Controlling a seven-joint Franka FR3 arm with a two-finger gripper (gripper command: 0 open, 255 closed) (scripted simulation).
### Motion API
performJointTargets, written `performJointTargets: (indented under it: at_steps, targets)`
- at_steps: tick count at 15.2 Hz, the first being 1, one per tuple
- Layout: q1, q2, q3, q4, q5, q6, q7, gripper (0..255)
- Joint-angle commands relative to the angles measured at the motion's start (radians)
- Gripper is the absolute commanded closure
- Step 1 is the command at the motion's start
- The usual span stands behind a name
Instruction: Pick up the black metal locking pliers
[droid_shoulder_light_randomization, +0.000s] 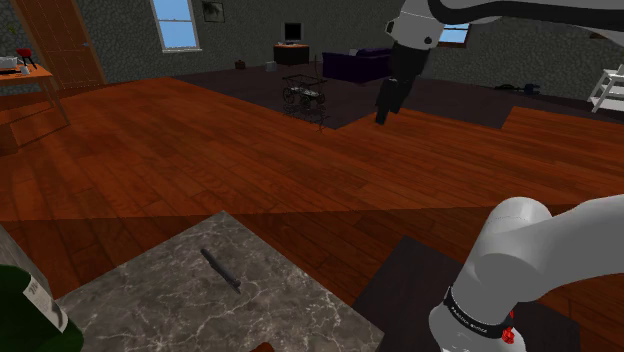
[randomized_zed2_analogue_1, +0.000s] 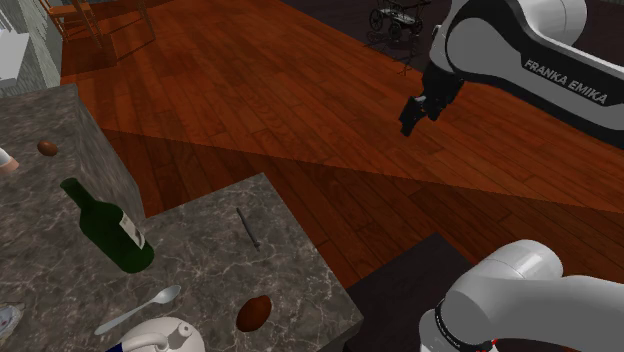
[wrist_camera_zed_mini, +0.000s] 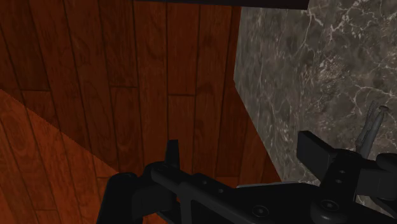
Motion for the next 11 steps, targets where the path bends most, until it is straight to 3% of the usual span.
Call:
performJointTargets:
  at_steps: [1, 11]
  targets:
    - [0.000, 0.000, 0.000, 0.000, 0.000, 0.000, 0.000, 0]
    - [0.052, 0.097, 0.169, -0.135, 0.092, 0.226, 0.196, 0]
